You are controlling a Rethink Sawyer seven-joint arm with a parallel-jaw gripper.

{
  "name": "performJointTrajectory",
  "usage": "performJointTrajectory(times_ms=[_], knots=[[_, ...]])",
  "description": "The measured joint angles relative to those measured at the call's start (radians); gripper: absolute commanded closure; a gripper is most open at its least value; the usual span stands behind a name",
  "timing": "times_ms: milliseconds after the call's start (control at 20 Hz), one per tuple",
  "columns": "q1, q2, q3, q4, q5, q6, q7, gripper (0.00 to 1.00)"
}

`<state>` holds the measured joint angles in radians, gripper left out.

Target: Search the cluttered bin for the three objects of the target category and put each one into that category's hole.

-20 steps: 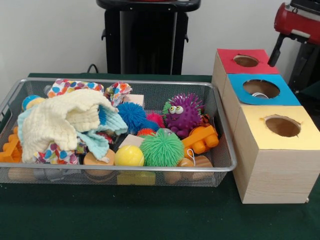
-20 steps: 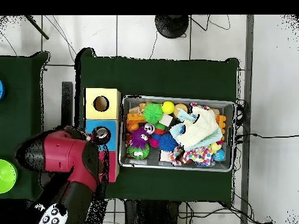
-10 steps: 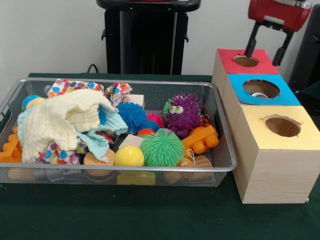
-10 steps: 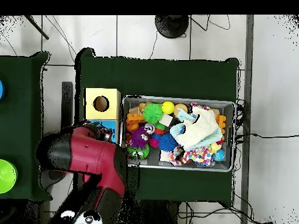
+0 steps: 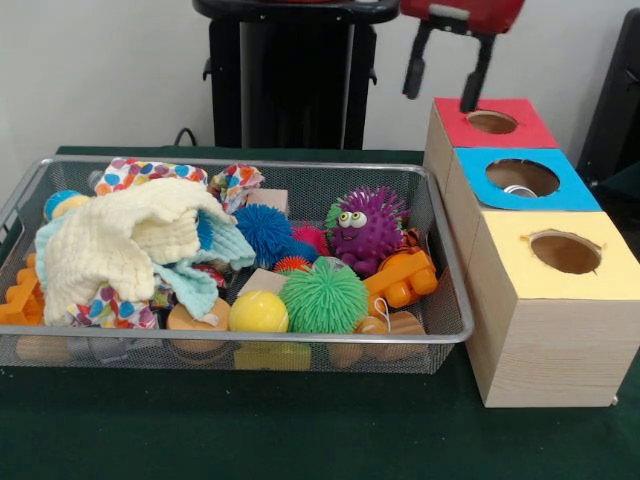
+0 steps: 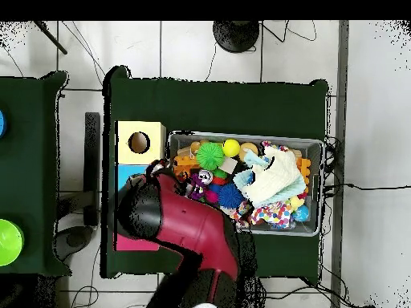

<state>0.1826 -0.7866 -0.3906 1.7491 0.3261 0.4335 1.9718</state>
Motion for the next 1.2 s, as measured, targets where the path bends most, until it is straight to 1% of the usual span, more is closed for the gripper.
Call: performJointTrajectory(times_ms=[250,350,400,450,600,750,900,1100,1200], knots=[[-0.122,-0.053,0.054,0.004,-0.152,0.004,-0.013,0.00],[-0.158,-0.068,0.078,0.003,-0.188,0.005,-0.024,0.00],[-0.217,-0.088,0.124,0.002,-0.231,0.006,-0.047,0.00],[-0.253,-0.098,0.155,0.002,-0.249,0.007,-0.063,0.00],[-0.330,-0.116,0.223,0.002,-0.277,0.008,-0.101,0.00],[-0.420,-0.124,0.308,-0.005,-0.303,0.015,-0.148,0.00],[-0.449,-0.116,0.344,-0.019,-0.317,0.032,-0.152,0.00],[-0.458,-0.104,0.369,-0.026,-0.329,0.033,-0.152,0.00],[-0.457,-0.085,0.390,-0.028,-0.347,0.033,-0.152,0.00]])
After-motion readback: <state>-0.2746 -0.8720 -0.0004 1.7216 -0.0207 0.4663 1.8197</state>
